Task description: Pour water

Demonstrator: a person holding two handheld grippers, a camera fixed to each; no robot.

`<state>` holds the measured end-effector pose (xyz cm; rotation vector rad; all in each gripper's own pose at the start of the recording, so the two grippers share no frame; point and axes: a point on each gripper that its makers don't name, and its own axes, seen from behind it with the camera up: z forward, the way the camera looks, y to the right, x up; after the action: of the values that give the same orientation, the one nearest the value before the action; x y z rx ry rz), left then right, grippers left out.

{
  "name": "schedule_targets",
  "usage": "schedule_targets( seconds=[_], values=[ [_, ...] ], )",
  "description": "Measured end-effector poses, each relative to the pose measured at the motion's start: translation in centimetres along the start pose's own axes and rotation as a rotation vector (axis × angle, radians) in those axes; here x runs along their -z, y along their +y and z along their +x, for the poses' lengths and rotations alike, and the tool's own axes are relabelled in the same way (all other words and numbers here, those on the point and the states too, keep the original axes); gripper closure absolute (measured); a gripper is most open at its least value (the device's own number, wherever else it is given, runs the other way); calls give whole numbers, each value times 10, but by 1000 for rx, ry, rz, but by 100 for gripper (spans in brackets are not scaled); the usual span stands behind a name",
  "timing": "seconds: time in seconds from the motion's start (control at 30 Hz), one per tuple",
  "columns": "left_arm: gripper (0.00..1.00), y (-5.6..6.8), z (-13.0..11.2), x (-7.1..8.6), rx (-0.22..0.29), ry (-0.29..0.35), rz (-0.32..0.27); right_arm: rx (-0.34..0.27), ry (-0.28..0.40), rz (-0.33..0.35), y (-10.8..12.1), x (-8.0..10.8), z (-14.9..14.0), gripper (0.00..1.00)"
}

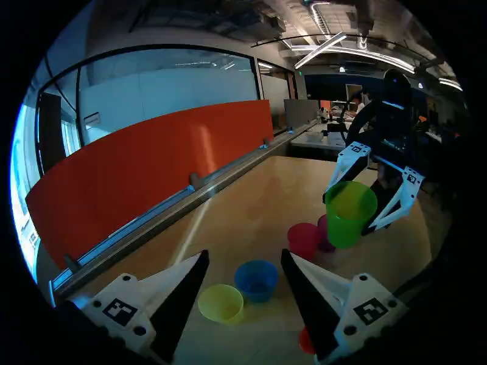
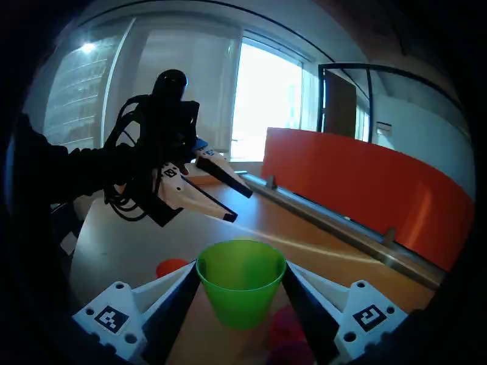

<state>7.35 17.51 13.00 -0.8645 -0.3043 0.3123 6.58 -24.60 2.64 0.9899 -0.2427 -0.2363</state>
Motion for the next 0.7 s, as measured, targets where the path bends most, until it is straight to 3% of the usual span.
schedule_targets(
  seconds=[0.7],
  values=[
    [12,6,-3,-8,-7,-20,-25,-32,68,-15,2,18,9,8]
  ],
)
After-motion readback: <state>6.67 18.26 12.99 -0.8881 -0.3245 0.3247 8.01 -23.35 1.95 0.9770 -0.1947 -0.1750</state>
